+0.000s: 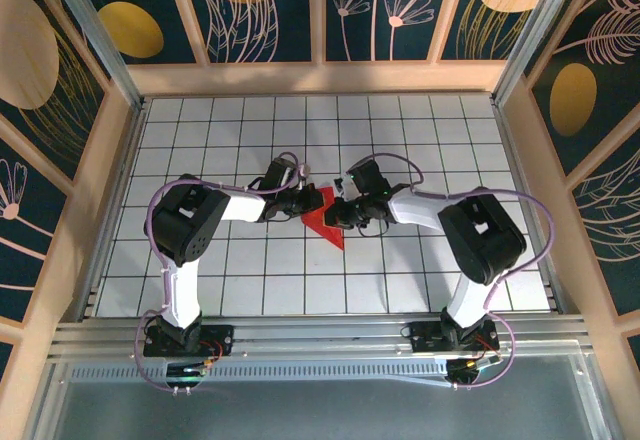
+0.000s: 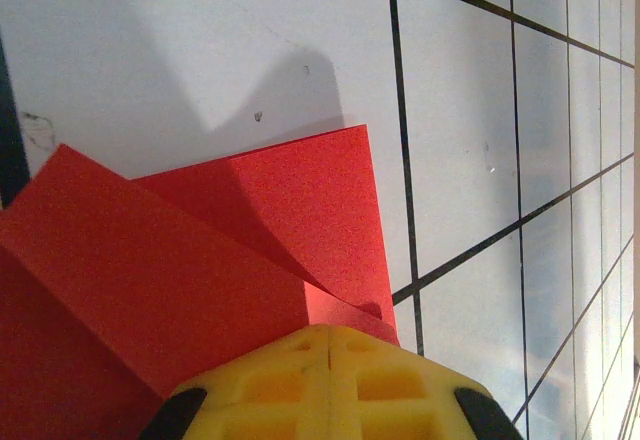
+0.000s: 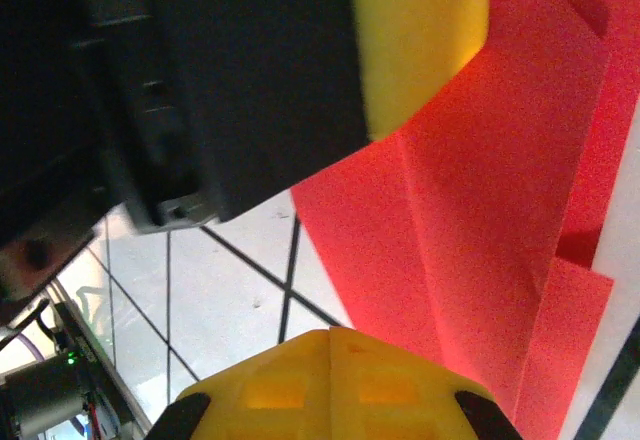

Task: Fold a paper plane with a square sheet of paper (fold left side to right side)

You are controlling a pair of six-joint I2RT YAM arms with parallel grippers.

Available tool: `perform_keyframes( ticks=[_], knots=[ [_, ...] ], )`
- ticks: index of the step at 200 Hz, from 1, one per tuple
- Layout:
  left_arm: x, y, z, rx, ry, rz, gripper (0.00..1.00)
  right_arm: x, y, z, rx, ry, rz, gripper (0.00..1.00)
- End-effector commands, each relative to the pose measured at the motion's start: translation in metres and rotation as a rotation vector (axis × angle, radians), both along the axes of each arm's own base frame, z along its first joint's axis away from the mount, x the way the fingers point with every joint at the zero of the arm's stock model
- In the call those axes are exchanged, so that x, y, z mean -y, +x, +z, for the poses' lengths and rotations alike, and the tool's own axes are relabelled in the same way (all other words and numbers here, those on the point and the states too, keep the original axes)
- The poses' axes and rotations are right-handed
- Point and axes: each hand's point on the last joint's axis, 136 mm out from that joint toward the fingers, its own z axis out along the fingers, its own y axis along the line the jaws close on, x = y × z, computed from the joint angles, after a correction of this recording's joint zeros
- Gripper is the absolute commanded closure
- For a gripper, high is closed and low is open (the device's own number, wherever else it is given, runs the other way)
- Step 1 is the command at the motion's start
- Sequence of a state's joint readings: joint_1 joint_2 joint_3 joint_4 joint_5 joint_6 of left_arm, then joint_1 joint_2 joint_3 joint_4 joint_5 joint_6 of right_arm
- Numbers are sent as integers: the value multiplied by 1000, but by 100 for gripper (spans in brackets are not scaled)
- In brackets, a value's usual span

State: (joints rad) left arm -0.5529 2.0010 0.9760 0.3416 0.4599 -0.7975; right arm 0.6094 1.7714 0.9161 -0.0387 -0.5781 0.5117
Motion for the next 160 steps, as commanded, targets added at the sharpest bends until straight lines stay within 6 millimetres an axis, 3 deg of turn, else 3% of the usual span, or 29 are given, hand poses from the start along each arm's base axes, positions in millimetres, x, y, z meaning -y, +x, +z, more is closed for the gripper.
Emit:
perform_keyframes(
  ticks=[1, 82, 160],
  knots=[
    [-19, -19, -40, -88, 112, 20, 100, -9, 10, -2, -3, 27, -3, 100],
    [-22, -17, -41, -88, 143, 22, 100, 7, 4, -32, -52, -19, -58, 100],
    [-26, -17, -48, -101, 172, 38, 100, 36, -55, -55, -192, -46, -34, 100]
  ],
)
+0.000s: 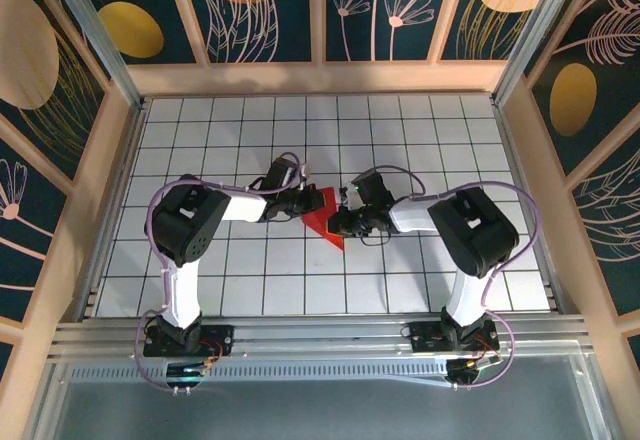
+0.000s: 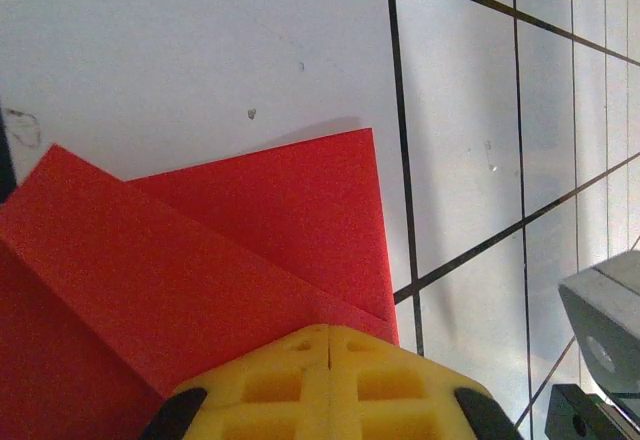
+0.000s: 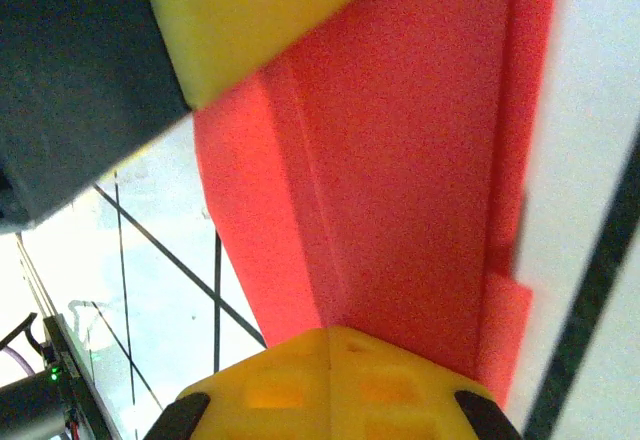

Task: Fold a paper plane with a square sheet of paper (fold left side to right side)

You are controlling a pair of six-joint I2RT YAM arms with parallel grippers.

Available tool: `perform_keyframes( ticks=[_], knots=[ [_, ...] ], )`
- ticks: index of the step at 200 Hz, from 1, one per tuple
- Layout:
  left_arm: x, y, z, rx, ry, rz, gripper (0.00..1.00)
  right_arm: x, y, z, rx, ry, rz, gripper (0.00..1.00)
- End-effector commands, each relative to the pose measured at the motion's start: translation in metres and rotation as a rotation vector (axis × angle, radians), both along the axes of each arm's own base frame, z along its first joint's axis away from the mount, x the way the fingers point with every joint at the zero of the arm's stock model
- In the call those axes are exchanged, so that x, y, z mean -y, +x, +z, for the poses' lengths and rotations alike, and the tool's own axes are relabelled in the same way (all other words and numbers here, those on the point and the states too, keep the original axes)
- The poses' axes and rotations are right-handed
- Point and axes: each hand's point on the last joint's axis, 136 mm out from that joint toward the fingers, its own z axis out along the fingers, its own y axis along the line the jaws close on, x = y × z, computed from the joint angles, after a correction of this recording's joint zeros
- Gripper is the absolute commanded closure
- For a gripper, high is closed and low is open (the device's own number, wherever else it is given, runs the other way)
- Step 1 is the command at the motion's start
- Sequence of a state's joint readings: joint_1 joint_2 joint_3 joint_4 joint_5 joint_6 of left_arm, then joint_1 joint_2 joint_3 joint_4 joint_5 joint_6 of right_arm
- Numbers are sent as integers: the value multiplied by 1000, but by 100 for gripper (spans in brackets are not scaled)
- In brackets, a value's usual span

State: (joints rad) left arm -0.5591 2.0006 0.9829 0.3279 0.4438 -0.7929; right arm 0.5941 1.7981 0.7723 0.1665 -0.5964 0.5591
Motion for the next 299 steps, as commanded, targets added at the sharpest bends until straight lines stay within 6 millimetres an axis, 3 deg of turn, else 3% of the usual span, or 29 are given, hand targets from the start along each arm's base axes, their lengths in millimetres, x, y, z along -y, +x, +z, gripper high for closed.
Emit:
perform_keyframes(
  ticks=[1, 71, 78, 149, 190, 213, 240, 269, 299],
  knots=[
    [-27, -17, -48, -105, 157, 37, 100, 25, -46, -27, -181, -78, 8, 100],
    [-31, -21, -54, -123, 179, 37, 100, 45, -85, -37, -264, -125, 42, 100],
    [-25, -12, -45, -100, 164, 37, 100, 46, -87, -37, -270, -125, 42, 100],
    [-21, -8, -40, -93, 154, 32, 100, 56, -106, -33, -300, -133, 67, 100],
    [-14, -5, -25, -71, 110, 21, 100, 59, -112, -22, -288, -129, 82, 100],
    [-5, 0, -3, -44, 45, 10, 100, 54, -102, -1, -237, -96, 87, 100],
    [10, 8, 42, 17, -61, -7, 94, 51, -75, 35, -126, -40, 69, 100],
    [12, 19, 92, 111, -101, 7, 83, 55, -31, 57, -14, 11, 2, 79],
    [-7, 22, 120, 177, -68, 65, 73, 46, 10, 65, 88, 12, -29, 63]
  ],
)
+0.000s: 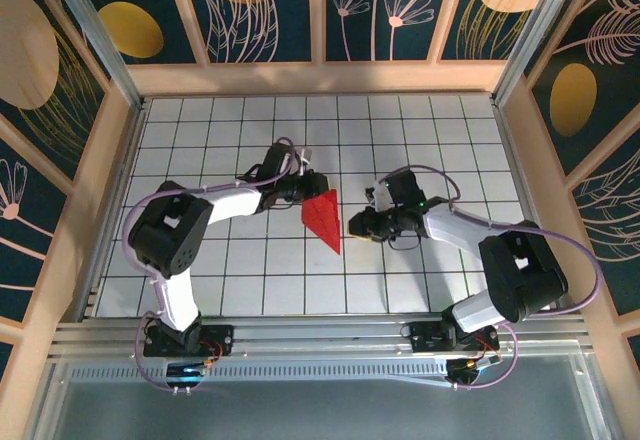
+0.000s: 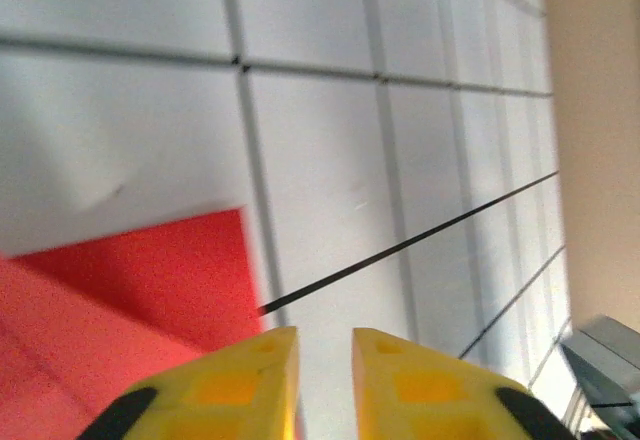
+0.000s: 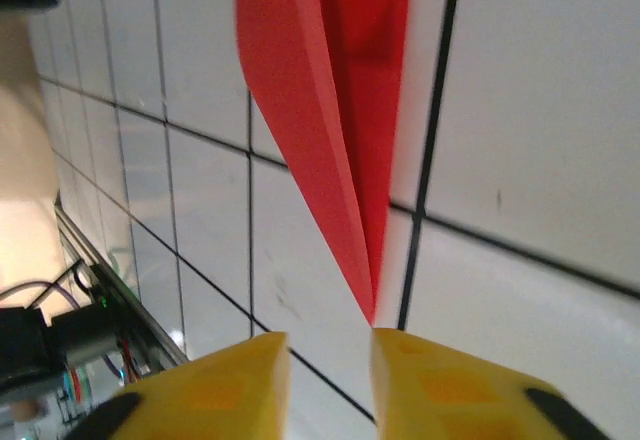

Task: Fold a paper plane with a square sheet of paper (fold left side to right side)

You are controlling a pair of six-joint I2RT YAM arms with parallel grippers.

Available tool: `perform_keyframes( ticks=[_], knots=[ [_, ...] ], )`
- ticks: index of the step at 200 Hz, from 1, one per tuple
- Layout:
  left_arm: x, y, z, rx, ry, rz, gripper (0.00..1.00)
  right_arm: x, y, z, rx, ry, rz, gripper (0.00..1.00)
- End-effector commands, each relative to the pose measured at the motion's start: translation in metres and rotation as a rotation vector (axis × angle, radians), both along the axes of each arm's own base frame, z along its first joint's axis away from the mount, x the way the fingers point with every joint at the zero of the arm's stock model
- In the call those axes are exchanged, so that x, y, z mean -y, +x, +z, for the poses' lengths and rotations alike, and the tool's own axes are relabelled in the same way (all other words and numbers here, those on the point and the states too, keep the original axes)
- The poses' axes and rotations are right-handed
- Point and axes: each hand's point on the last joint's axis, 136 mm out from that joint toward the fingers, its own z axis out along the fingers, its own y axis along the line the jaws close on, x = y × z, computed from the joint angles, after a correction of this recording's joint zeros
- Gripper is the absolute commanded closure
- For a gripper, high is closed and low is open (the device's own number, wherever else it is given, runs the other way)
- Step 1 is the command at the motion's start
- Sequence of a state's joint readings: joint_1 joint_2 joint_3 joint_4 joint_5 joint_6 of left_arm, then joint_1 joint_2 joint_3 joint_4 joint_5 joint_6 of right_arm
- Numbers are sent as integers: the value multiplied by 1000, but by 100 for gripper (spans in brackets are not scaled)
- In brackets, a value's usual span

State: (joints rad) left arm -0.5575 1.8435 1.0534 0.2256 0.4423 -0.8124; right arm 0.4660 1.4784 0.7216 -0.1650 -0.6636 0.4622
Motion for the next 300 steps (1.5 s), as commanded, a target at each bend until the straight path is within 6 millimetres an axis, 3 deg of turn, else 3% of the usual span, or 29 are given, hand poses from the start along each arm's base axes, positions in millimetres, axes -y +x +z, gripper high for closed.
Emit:
perform_keyframes(
  ticks=[1, 9, 14, 25, 30, 49, 83, 112, 142, 168, 176, 195, 232, 251, 280, 300],
  knots=[
    [-16, 9, 40, 85, 3, 58, 73, -9, 31, 7, 99, 3, -4, 62],
    [-23, 8, 37, 82, 17, 82, 71, -14, 40, 9, 117, 10, 0, 61],
    [-29, 6, 50, 106, 8, 98, 70, -17, 45, 9, 129, 16, 6, 59],
    [-40, 2, 52, 115, 18, 131, 68, -23, 54, 8, 143, 15, 16, 58],
    [-46, -4, 44, 102, 34, 143, 68, -26, 57, 7, 151, 15, 26, 56],
    [-66, -14, 42, 107, 61, 198, 64, -34, 66, -3, 153, 5, 50, 54],
    [-92, -31, 36, 112, 100, 273, 60, -47, 77, -16, 150, 11, 82, 54],
    [-102, -43, 32, 106, 112, 291, 58, -58, 77, -22, 139, 44, 112, 57],
    [-111, -48, 34, 116, 118, 321, 55, -61, 74, -27, 126, 52, 121, 67],
    [-116, -47, 48, 153, 104, 351, 51, -59, 75, -21, 143, 60, 121, 93],
    [-117, -46, 56, 172, 91, 360, 50, -58, 75, -15, 160, 61, 121, 100],
    [-118, -44, 79, 220, 48, 382, 45, -51, 82, 9, 223, 68, 100, 100],
    [-121, -49, 137, 349, -106, 401, 26, -28, 90, 83, 379, 196, 52, 100],
    [-120, -56, 173, 431, -231, 367, 22, -20, 82, 126, 458, 301, 58, 100],
    [-96, -80, 229, 550, -436, 168, 22, -15, 61, 184, 552, 462, 115, 100],
    [-74, -92, 253, 564, -526, 6, 25, -17, 44, 213, 572, 567, 168, 100]
  ],
)
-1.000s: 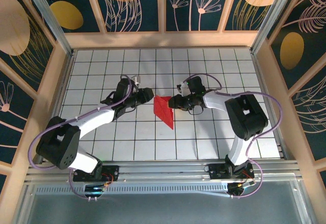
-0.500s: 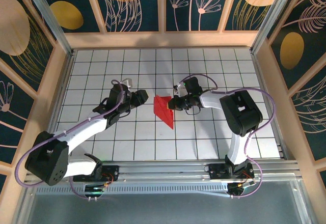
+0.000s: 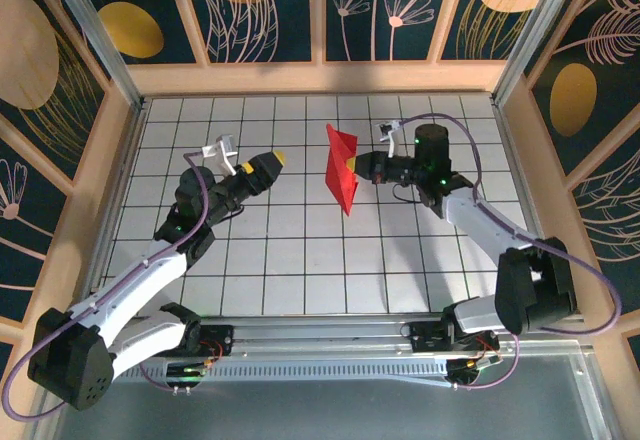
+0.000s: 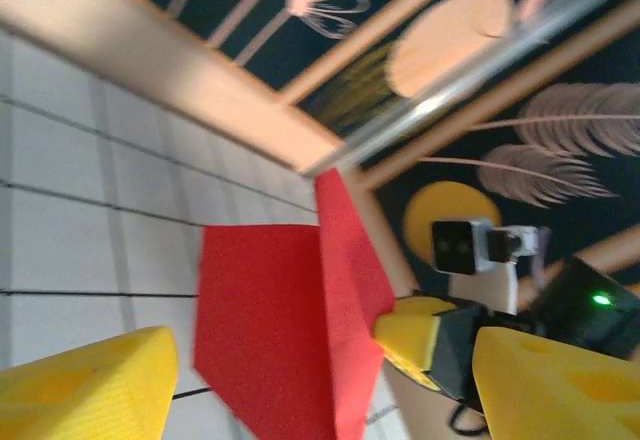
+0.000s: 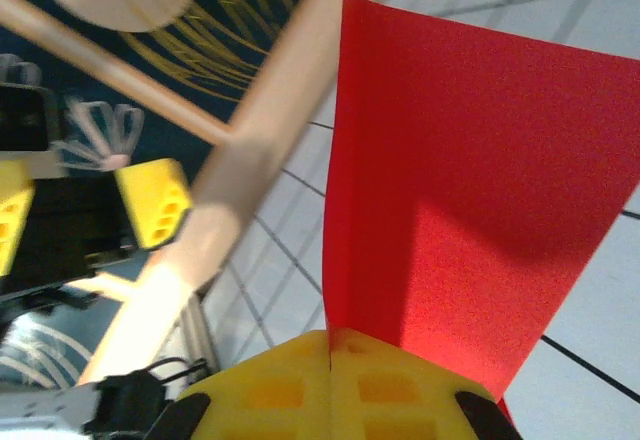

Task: Fold a paper plane with a square sheet of paper (fold left side to right side)

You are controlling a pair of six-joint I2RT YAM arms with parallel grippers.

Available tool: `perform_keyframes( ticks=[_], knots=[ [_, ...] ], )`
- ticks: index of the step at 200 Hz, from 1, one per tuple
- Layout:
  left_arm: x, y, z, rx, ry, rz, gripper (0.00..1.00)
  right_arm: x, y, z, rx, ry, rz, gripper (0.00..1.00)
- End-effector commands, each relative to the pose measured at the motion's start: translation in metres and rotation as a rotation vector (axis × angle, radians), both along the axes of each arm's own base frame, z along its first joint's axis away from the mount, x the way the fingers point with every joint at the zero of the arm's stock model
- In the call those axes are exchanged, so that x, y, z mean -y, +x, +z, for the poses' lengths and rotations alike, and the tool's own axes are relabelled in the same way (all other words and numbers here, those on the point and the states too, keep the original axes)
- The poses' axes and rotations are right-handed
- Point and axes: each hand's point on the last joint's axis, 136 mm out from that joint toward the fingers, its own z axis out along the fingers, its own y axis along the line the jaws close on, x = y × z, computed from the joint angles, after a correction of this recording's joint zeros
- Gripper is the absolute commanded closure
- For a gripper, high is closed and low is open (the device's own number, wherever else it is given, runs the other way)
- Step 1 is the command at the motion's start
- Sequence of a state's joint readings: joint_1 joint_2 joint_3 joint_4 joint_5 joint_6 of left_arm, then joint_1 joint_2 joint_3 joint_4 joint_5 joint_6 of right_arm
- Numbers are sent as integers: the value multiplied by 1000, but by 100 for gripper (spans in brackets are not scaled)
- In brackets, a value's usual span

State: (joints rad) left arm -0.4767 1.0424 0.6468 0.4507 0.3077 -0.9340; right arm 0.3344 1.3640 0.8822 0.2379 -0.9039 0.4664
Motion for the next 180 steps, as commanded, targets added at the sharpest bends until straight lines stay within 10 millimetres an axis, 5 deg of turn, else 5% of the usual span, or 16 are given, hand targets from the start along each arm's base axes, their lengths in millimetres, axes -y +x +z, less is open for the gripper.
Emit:
perform_keyframes(
  ticks=[1, 37, 106, 180],
  knots=[
    [30, -25, 56, 161, -117, -252, 25, -6, -28, 35, 39, 134, 141, 100],
    [53, -25, 63, 163, -109, -372, 29, -14, -49, 67, 75, 244, 226, 100],
    [83, -16, 46, 111, -66, -435, 38, -33, -58, 77, 56, 261, 286, 100],
    [82, -11, 43, 113, -37, -399, 71, -36, -55, 69, 34, 257, 268, 100]
  ],
)
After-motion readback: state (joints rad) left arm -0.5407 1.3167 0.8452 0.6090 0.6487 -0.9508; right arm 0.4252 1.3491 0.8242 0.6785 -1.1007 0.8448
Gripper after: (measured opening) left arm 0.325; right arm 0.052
